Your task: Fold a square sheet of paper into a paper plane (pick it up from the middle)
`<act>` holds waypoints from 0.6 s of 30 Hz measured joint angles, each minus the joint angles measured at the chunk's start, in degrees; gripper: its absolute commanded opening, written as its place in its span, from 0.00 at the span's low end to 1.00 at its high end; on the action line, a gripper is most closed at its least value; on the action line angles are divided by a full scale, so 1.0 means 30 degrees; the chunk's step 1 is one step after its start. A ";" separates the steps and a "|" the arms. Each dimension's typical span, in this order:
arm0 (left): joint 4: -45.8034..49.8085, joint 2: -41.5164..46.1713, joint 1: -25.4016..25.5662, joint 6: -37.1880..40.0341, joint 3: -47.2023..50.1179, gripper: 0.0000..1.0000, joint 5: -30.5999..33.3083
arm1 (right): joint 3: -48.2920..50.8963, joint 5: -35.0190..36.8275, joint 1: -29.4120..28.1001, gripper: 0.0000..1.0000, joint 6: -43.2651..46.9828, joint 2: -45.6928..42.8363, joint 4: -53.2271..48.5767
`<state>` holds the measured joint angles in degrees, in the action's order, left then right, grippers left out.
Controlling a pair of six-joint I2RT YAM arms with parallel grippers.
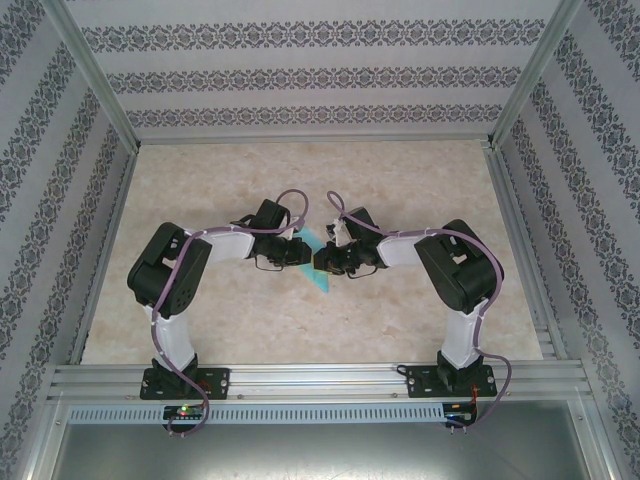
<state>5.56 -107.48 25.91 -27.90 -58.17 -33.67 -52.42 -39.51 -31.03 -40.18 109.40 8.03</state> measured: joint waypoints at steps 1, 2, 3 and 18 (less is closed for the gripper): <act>0.0146 0.0087 -0.0066 0.0007 0.0000 0.31 0.0022 | -0.0022 -0.0007 0.0000 0.19 0.0007 0.0015 -0.0007; 0.0291 0.0233 -0.0153 0.0015 0.0000 0.32 0.0029 | -0.0051 -0.0015 0.0000 0.20 0.0007 0.0036 -0.0007; 0.0437 0.0386 -0.0219 0.0022 0.0000 0.32 0.0022 | -0.0080 -0.0029 0.0000 0.20 0.0007 0.0051 -0.0015; 0.0714 0.1894 -0.1056 -0.0051 0.0896 0.49 -0.0146 | -0.0364 -0.0444 -0.0124 0.38 0.0000 0.0051 0.0226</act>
<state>7.70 -101.80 22.74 -28.05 -55.48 -34.11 -53.52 -40.84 -31.40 -40.18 109.56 8.71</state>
